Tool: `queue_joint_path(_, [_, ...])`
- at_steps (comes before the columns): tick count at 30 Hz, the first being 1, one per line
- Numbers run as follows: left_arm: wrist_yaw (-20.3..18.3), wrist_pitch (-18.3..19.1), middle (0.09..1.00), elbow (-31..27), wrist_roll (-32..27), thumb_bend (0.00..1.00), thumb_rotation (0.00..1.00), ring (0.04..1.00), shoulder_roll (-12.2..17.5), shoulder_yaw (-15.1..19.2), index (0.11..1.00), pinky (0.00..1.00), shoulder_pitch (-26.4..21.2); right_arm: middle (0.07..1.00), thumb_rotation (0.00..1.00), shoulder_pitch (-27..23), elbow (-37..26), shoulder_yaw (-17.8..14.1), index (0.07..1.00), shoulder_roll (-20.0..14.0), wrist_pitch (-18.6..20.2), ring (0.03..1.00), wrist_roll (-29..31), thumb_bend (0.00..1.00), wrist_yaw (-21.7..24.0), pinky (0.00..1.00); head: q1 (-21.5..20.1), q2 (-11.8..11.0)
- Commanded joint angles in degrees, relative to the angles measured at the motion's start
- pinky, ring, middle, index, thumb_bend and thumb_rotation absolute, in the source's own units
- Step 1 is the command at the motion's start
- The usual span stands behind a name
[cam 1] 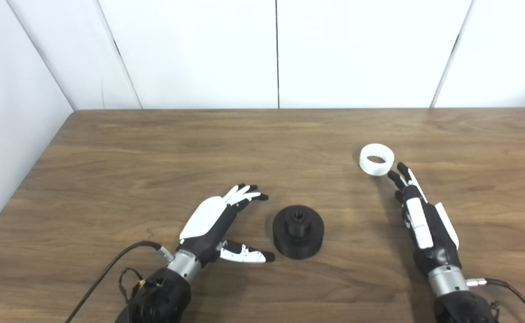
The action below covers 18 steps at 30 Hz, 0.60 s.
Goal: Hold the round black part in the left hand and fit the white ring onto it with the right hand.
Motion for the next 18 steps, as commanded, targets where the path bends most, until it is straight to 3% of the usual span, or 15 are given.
queue_joint_path(1, [-0.7, 0.9, 0.952, 0.5, 0.4, 1.0, 0.34, 1.0, 0.0, -0.4, 0.815, 0.94, -1.3, 0.934, 1.0, 1.6, -1.0, 0.3, 0.982, 0.3, -0.2, 1.0, -0.2, 0.64, -0.4, 1.0, 0.1, 0.0])
queue_joint_path(18, [-1.3, 1.6, 0.949, 1.9, 0.6, 1.0, 0.33, 1.0, -1.0, -2.3, 0.813, 0.94, -2.9, 0.932, 1.0, 2.0, -1.5, 0.2, 0.986, 0.9, -0.4, 1.0, -0.2, 0.62, -1.0, 1.0, -0.3, 0.7])
